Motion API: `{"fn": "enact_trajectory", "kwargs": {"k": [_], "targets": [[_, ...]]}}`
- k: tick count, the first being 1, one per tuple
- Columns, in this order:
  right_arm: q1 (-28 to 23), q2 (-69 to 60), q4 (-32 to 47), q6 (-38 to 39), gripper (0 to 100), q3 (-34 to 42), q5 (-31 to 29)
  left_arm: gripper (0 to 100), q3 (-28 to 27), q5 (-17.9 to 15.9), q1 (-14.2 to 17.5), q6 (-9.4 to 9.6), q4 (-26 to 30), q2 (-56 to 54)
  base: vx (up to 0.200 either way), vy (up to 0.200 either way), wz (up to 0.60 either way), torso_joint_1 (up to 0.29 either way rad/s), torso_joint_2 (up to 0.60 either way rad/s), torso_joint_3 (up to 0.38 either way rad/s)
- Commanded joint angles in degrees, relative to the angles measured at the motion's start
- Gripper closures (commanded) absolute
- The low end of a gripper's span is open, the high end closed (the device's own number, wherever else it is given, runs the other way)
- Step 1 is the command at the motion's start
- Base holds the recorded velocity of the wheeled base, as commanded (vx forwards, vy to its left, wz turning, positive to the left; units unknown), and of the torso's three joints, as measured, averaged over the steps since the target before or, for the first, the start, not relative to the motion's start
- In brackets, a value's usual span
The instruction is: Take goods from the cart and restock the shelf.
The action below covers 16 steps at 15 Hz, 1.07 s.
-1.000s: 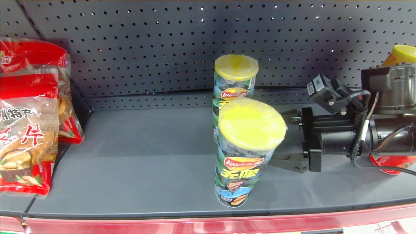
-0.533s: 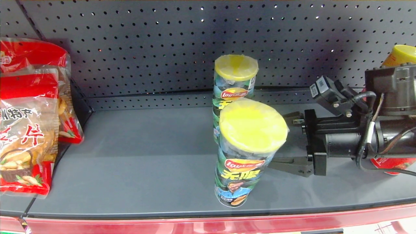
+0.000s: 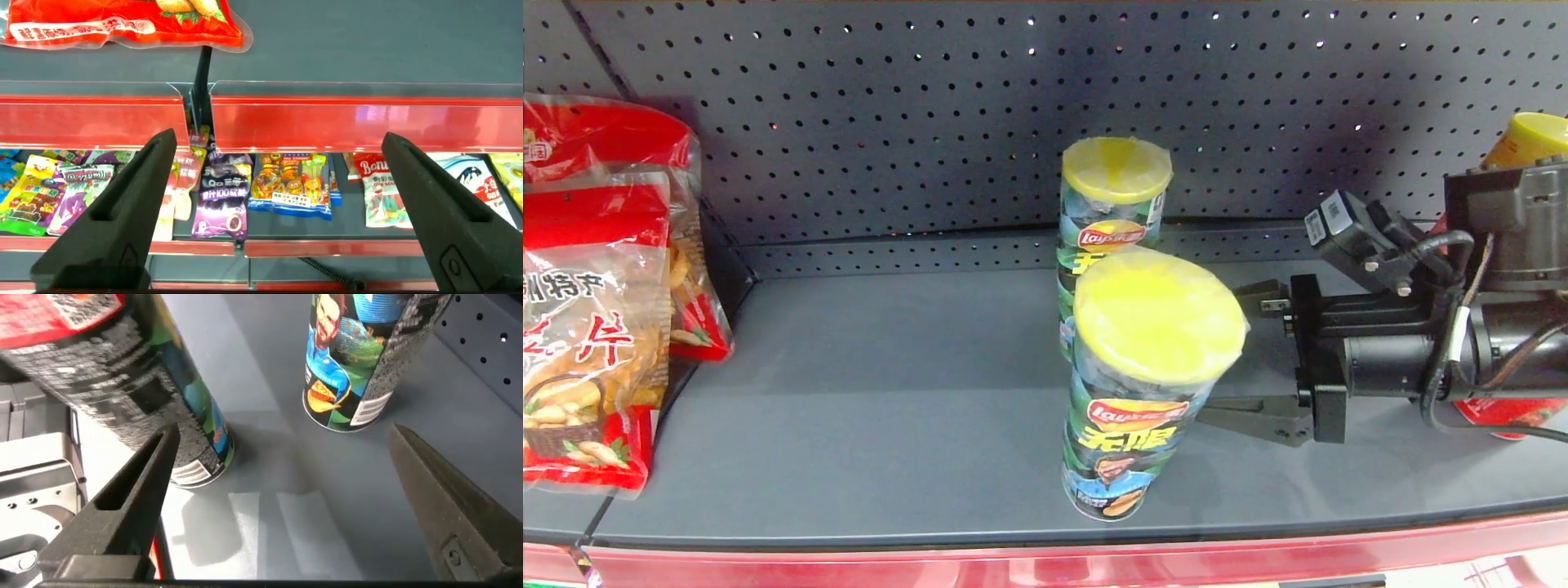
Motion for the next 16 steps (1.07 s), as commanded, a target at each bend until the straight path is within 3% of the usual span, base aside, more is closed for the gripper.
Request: {"fn": "enact_trajectory", "kwargs": {"k": [1, 16], "targets": [[-0.19, 1.16, -0.10, -0.07, 0, -1.36, -0.41, 0, 0.01, 0.00, 0.02, -0.01, -0.01, 0.04, 0.000, 0.000, 0.00, 0.000, 0.00, 0.000], [1.57, -1.30, 1.92, 0.54, 0, 0.14, -0.32, 0, 0.01, -0.08, 0.02, -0.01, -0.01, 0.04, 0.000, 0.000, 0.00, 0.000, 0.00, 0.000]]}}
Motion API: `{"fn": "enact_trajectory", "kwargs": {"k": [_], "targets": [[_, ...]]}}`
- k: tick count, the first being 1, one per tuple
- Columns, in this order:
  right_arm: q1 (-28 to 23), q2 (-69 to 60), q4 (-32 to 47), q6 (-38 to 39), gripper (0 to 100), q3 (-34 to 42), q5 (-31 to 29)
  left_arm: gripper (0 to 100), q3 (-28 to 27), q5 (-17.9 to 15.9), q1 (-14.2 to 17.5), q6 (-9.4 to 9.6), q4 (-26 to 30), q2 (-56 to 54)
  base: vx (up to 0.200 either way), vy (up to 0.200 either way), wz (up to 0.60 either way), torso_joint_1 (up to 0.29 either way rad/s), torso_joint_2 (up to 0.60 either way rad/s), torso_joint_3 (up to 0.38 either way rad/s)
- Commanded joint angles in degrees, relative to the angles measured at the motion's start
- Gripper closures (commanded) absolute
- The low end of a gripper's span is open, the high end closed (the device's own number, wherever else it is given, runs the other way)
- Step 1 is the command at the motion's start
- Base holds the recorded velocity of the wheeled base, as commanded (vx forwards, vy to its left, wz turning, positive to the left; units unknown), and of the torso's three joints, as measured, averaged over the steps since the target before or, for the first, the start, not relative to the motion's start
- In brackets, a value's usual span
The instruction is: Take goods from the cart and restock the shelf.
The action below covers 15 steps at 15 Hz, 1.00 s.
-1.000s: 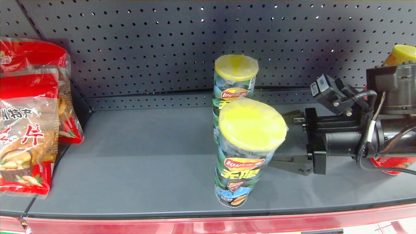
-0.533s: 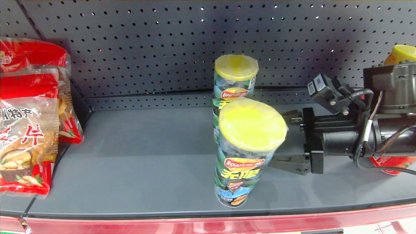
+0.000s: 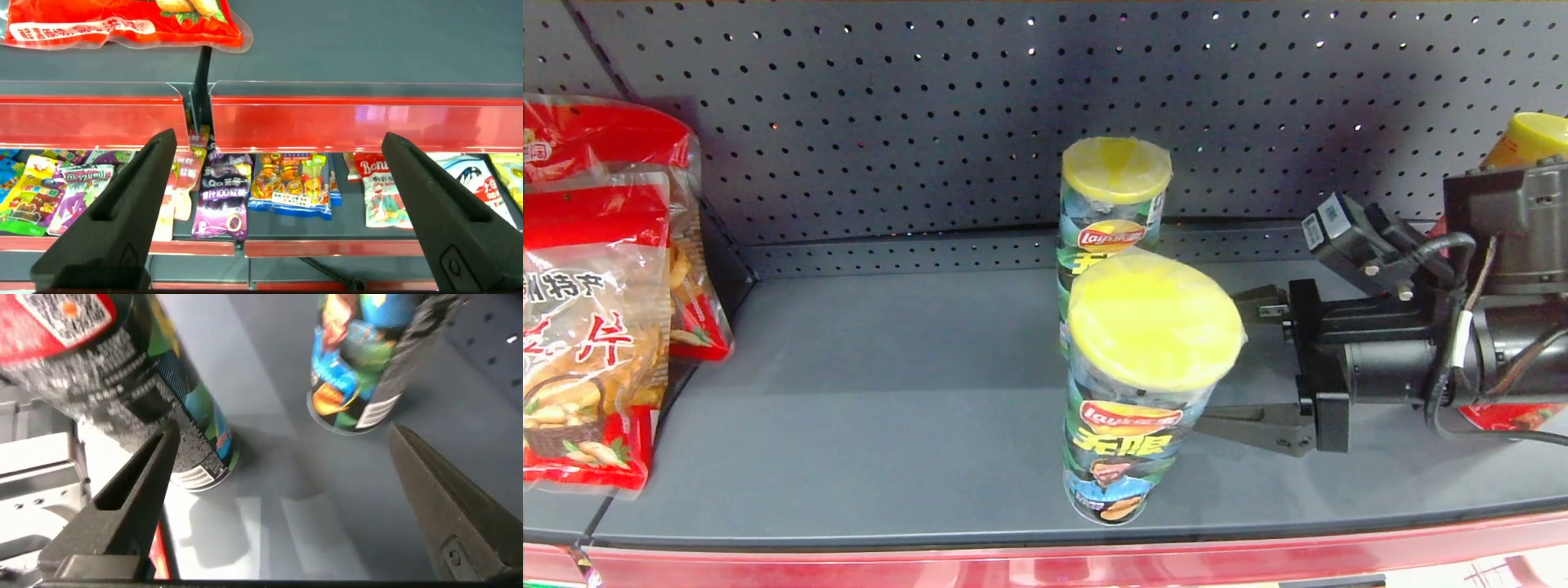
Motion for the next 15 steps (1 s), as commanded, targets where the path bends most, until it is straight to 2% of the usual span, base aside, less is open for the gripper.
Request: {"fn": "enact_trajectory", "kwargs": {"k": [1, 7, 15], "targets": [[0.28, -0.81, 0.20, 0.00, 0, 0.21, 0.01, 0, 0.01, -0.08, 0.02, -0.01, -0.01, 0.04, 0.000, 0.000, 0.00, 0.000, 0.00, 0.000], [0.19, -0.19, 0.11, -0.62, 0, 0.30, 0.09, 0, 0.01, -0.08, 0.02, -0.01, -0.01, 0.13, 0.000, 0.000, 0.00, 0.000, 0.00, 0.000], [-4.20, -3.27, 0.20, -0.44, 0, -0.32, -0.17, 0, 0.01, 0.00, 0.02, -0.01, -0.01, 0.04, 0.000, 0.000, 0.00, 0.000, 0.00, 0.000]]}}
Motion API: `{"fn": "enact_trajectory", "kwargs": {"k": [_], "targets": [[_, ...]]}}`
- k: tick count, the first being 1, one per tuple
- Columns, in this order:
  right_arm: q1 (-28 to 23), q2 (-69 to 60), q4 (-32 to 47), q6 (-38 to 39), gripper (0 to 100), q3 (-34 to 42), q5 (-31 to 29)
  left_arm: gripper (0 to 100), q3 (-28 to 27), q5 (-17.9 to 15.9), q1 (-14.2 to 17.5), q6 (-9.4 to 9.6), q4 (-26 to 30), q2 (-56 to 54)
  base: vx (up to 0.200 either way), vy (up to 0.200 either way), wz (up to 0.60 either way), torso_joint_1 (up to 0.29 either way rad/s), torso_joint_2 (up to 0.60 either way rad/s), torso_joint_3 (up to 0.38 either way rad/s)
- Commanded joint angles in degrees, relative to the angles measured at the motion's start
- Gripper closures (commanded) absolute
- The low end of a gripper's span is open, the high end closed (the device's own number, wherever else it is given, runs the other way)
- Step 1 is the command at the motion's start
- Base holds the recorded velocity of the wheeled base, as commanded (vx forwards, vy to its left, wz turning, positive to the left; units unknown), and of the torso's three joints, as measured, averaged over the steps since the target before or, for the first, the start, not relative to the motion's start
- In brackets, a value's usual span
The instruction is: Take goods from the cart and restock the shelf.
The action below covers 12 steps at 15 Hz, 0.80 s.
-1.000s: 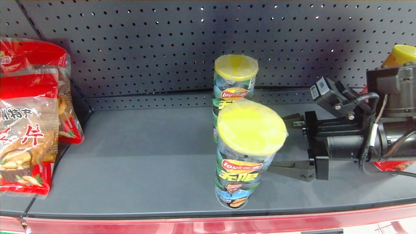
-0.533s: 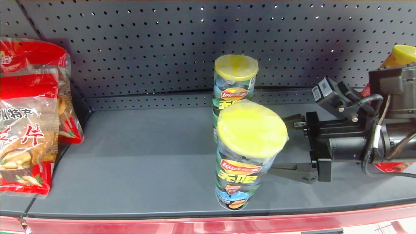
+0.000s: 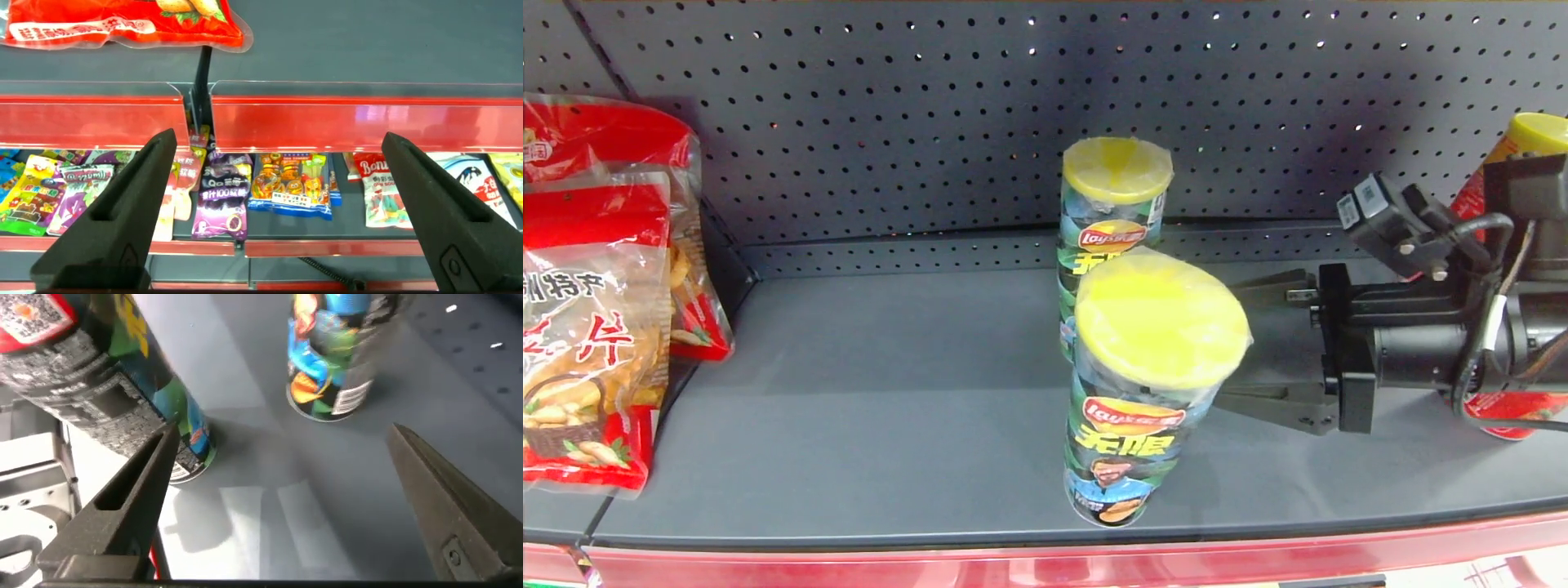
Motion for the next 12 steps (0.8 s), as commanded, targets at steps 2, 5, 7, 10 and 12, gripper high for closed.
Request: {"fn": "enact_trajectory", "kwargs": {"k": [2, 5, 7, 10, 12], "targets": [[-0.80, -5.56, 0.16, 0.61, 0, -1.59, -0.28, 0, 0.01, 0.00, 0.02, -0.01, -0.01, 0.04, 0.000, 0.000, 0.00, 0.000, 0.00, 0.000], [-0.53, -13.12, 8.07, 5.09, 0, -2.91, -6.08, 0, 0.01, 0.00, 0.02, -0.01, -0.01, 0.04, 0.000, 0.000, 0.00, 0.000, 0.00, 0.000], [0.52, -17.43, 11.67, 7.38, 0, -3.35, -11.61, 0, 0.01, 0.00, 0.02, -0.01, -0.01, 0.04, 0.000, 0.000, 0.00, 0.000, 0.00, 0.000], [4.65, -21.73, 11.94, 10.98, 0, -3.97, -19.00, 0, 0.01, 0.00, 0.02, -0.01, -0.01, 0.04, 0.000, 0.000, 0.00, 0.000, 0.00, 0.000], [6.59, -27.18, 15.98, 13.71, 0, -3.88, -25.06, 0, 0.01, 0.00, 0.02, -0.01, -0.01, 0.04, 0.000, 0.000, 0.00, 0.000, 0.00, 0.000]]}}
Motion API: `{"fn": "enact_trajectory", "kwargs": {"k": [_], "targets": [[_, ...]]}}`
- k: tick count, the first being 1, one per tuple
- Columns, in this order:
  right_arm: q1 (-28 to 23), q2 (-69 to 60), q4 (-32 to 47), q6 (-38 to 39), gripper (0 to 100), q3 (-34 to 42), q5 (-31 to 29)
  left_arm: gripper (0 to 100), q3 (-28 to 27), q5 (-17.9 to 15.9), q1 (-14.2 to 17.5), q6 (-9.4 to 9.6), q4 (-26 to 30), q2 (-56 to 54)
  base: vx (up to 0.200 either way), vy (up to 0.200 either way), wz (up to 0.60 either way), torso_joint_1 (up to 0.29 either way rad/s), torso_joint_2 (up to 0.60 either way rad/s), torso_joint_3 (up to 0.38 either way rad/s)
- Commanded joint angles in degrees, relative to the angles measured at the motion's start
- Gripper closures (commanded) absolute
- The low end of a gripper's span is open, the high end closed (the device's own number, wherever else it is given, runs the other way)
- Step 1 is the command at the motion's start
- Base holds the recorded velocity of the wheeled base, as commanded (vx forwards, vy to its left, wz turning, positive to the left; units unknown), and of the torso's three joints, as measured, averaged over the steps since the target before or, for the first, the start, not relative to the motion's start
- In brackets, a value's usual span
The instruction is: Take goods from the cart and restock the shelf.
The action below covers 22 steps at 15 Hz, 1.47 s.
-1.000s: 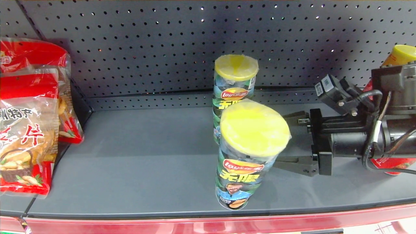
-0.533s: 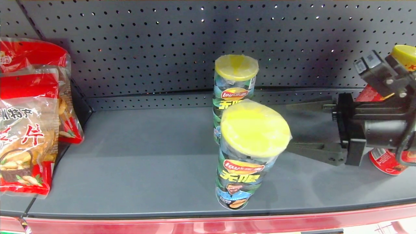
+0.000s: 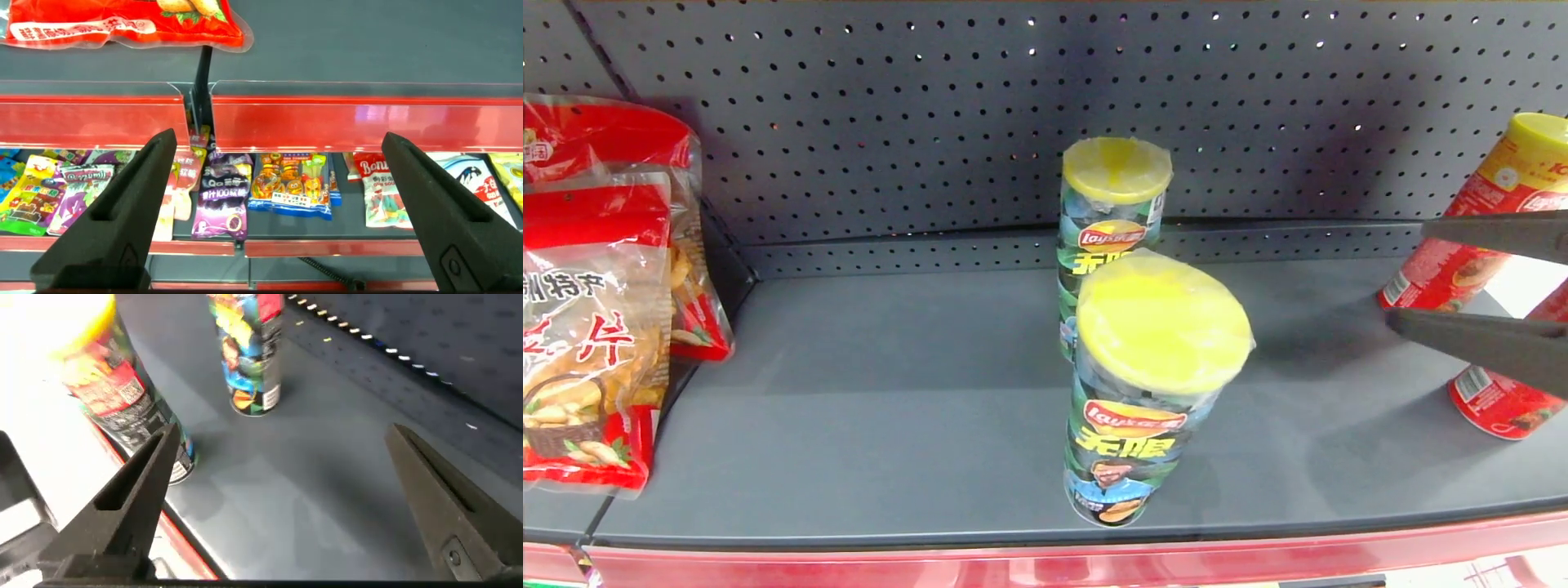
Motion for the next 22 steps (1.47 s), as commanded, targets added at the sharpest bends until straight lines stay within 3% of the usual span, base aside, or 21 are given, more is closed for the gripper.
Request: {"fn": "enact_trajectory", "kwargs": {"k": [1, 3, 5, 6, 7, 9, 10, 13, 16, 19, 22], "targets": [[1.48, -8.60, 4.63, 1.68, 0, -0.07, -3.17, 0, 0.01, 0.03, 0.02, -0.01, -0.01, 0.04, 0.000, 0.000, 0.00, 0.000, 0.00, 0.000], [0.51, -15.28, 10.17, 4.14, 0, -0.07, -8.00, 0, 0.01, 0.03, 0.02, -0.01, -0.01, 0.13, 0.000, 0.000, 0.00, 0.000, 0.00, 0.000], [-3.62, -21.52, 13.77, 7.83, 0, -0.34, -10.11, 0, 0.01, 0.03, 0.02, -0.01, -0.01, 0.04, 0.000, 0.000, 0.00, 0.000, 0.00, 0.000], [-9.42, -26.62, 15.97, 11.09, 0, -1.57, -11.87, 0, 0.01, 0.03, 0.02, -0.01, -0.01, 0.04, 0.000, 0.000, 0.00, 0.000, 0.00, 0.000], [-12.41, -29.96, 17.11, 15.31, 0, -1.66, -16.27, 0, 0.01, -0.06, 0.02, -0.01, -0.01, 0.04, 0.000, 0.000, 0.00, 0.000, 0.00, 0.000], [-13.73, -37.17, 23.00, 22.69, 0, -0.95, -23.74, 0, 0.01, 0.03, 0.02, -0.01, -0.01, 0.04, 0.000, 0.000, 0.00, 0.000, 0.00, 0.000], [-17.24, -40.51, 24.49, 23.48, 0, 0.28, -23.74, 0, 0.01, 0.03, 0.02, -0.01, -0.01, 0.04, 0.000, 0.000, 0.00, 0.000, 0.00, 0.000], [-19.35, -44.99, 24.58, 27.26, 0, 6.60, -23.91, 0, 0.01, 0.03, 0.02, -0.01, -0.01, 0.04, 0.000, 0.000, 0.00, 0.000, 0.00, 0.000], [-21.64, -49.65, 23.26, 25.68, 0, 20.14, -18.38, 0, 0.01, -0.06, 0.02, -0.01, -0.01, 0.04, 0.000, 0.000, 0.00, 0.000, 0.00, 0.000], [-24.36, -51.84, 13.16, 19.70, 0, 34.20, -11.96, 0, 0.01, 0.03, 0.02, -0.01, -0.01, 0.04, 0.000, 0.000, 0.00, 0.000, 0.00, 0.000], [-25.07, -53.86, 1.99, 14.87, 0, 48.18, -11.78, 0, 0.01, -0.06, 0.02, -0.01, -0.01, 0.13, 0.000, 0.000, 0.00, 0.000, 0.00, 0.000]]}}
